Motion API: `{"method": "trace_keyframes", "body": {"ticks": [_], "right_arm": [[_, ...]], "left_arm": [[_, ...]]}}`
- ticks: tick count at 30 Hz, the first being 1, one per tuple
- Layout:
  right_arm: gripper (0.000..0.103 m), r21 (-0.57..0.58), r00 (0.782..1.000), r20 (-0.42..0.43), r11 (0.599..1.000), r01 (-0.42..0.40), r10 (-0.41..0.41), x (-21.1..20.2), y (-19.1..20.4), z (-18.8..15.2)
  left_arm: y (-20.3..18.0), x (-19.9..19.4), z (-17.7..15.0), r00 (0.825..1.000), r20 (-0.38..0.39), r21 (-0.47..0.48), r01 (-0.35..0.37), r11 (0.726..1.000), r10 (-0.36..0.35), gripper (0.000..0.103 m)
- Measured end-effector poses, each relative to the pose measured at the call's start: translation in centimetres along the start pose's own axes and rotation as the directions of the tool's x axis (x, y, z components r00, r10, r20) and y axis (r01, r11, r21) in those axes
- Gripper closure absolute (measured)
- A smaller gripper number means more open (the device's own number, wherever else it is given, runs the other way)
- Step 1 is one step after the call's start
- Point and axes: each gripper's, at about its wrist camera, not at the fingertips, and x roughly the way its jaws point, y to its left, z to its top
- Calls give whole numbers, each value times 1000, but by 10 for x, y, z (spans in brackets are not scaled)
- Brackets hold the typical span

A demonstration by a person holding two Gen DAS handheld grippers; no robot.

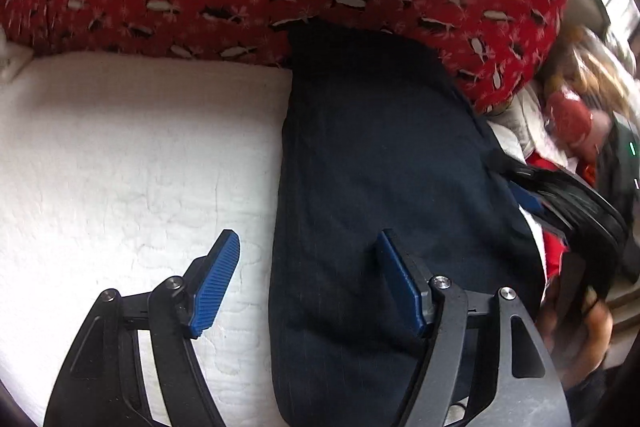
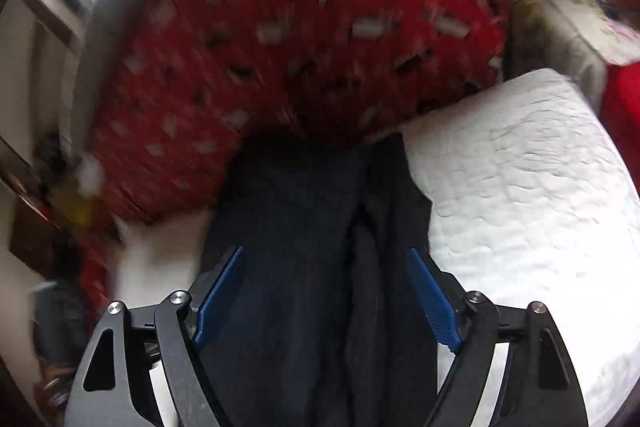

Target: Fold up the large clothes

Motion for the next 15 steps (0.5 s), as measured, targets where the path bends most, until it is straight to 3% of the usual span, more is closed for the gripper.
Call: {"method": "trace_keyframes", "body": {"ticks": [1,2,5,7,9,12,15], "right_arm": [[81,-20,1000,-18,1000,17,-17,10,4,2],[99,-62,999,-27,998,21,-23,15,12,2],[99,-140,998,53,990,33,-26,9,20,2],[99,-78,998,23,995,58,-56,27,-4,0],[98,8,999,-1,999,36,-36,39,-27,-5],[96,10,999,18,999,36,-36,33,-22,-4],[86,5,1000,31,1000,4,-4,10,-11,-10]], "left_arm": [[-2,0,0,1000,8,10,-11,1000,11,33],[-3,1,-1,1000,14,16,-21,1000,21,33],[1,7,2,999,14,23,-30,999,30,32],[4,9,1,1000,6,13,-21,1000,21,32],[6,7,1,1000,7,6,-27,1000,27,32],[5,5,1,999,7,21,-49,999,49,32],[6,2,-1,999,8,24,-49,999,49,32]]}}
